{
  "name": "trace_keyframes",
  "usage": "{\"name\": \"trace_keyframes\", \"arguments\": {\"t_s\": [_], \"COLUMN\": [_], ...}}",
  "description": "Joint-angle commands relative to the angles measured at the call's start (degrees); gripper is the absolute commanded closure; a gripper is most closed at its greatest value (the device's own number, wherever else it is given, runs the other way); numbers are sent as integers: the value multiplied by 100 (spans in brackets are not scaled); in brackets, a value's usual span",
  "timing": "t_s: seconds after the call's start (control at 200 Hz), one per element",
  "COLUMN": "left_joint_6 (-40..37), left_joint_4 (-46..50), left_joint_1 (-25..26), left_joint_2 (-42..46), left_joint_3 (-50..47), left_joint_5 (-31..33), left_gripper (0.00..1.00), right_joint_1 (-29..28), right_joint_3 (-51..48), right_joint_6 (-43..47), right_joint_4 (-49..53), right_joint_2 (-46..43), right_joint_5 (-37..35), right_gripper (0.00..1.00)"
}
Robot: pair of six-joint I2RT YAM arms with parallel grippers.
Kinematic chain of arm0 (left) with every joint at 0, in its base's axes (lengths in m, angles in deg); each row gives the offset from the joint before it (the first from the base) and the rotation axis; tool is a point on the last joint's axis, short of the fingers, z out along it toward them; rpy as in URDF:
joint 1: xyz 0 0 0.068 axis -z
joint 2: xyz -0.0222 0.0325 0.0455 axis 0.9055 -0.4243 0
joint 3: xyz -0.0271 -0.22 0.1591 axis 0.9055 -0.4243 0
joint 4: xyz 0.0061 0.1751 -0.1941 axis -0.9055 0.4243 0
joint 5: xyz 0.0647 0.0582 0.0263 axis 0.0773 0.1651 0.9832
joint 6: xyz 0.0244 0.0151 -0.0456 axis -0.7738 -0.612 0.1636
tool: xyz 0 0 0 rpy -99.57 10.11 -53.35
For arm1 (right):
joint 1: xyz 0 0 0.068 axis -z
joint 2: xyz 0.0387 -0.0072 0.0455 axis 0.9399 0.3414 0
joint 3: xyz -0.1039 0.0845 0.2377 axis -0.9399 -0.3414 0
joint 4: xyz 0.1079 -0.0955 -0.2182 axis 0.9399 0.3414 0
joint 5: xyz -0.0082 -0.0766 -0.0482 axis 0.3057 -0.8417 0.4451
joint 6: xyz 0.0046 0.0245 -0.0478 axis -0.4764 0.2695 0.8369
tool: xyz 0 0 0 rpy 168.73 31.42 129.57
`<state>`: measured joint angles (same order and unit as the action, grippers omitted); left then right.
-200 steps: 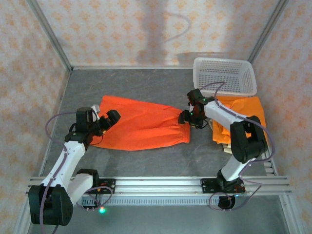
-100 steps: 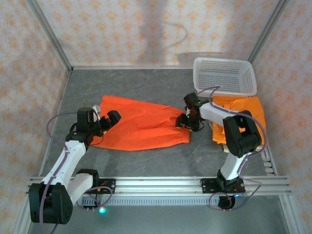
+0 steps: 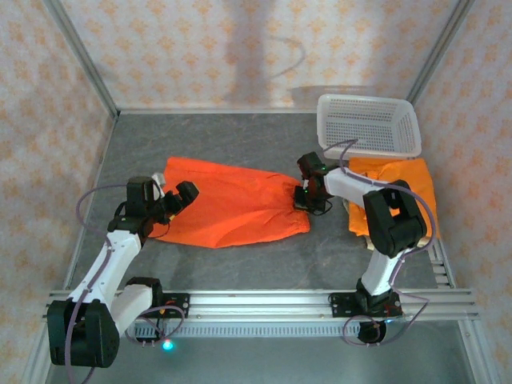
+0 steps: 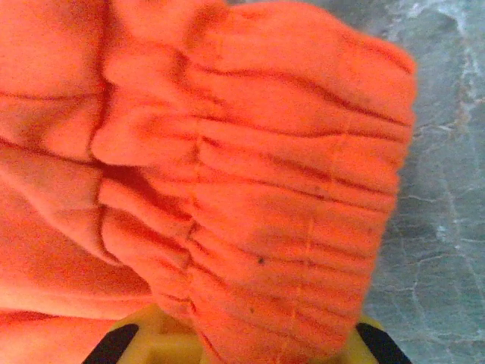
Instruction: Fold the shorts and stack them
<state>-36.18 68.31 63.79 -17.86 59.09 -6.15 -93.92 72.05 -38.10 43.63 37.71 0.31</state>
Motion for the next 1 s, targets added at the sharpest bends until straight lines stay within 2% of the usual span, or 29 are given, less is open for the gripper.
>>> {"name": "trace_keyframes", "arguments": {"t_s": [0.0, 0.355, 0.626, 0.991], "left_joint_6": [-119, -111, -118, -128], "left_joint_4": [-34, -31, -34, -41], "left_joint_1": [35, 40, 40, 33], "left_joint_2": [24, 16, 7, -15], "left_joint_3": [-26, -43, -39, -37], "left_joint_5": [146, 207, 210, 221], "left_gripper": [0, 0, 0, 0], "right_joint_1": [-21, -23, -29, -78], "right_joint_3": [34, 847, 1873, 3320], "right_joint_6": [110, 927, 1531, 1723], "right_joint_4": [272, 1619, 2944, 4479], "right_joint_2": [153, -334, -260, 236], "right_joint_5": [-738, -2238, -4192, -6592], "right_gripper": [98, 100, 100, 100]}}
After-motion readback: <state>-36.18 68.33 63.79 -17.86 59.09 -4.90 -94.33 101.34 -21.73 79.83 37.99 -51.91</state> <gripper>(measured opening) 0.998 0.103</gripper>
